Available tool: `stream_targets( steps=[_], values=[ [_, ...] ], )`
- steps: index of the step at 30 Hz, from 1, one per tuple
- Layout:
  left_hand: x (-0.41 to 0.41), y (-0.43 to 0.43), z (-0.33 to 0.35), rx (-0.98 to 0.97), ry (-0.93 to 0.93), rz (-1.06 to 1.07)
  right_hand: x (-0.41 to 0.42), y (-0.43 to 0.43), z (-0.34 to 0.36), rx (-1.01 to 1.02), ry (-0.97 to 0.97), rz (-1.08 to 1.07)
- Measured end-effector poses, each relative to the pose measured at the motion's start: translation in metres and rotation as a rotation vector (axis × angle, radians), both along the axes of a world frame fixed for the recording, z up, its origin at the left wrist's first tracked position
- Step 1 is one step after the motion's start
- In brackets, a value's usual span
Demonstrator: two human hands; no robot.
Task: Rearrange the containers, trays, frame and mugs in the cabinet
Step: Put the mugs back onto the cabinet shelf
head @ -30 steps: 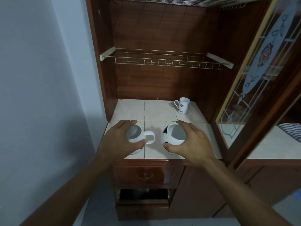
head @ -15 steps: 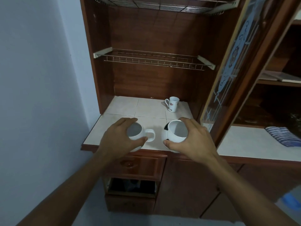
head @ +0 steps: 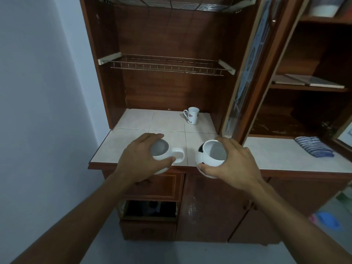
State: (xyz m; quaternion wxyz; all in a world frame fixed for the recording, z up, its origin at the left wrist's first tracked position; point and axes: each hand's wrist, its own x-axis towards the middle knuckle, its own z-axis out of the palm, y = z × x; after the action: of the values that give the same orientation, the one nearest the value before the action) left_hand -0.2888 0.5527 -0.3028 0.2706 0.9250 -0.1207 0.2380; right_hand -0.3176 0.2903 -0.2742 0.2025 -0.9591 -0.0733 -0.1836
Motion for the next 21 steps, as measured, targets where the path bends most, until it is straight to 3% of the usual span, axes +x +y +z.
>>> stream_targets(
  steps=[9, 21],
  values=[
    [-0.002, -0.052, 0.002, 0.005, -0.019, -0.044, -0.007, -0.06, -0.005, 0.027, 0.001, -0.045],
    [-0.014, -0.194, 0.003, -0.064, -0.002, -0.024, -0.001, -0.194, -0.003, -0.035, 0.056, 0.017]
  ],
)
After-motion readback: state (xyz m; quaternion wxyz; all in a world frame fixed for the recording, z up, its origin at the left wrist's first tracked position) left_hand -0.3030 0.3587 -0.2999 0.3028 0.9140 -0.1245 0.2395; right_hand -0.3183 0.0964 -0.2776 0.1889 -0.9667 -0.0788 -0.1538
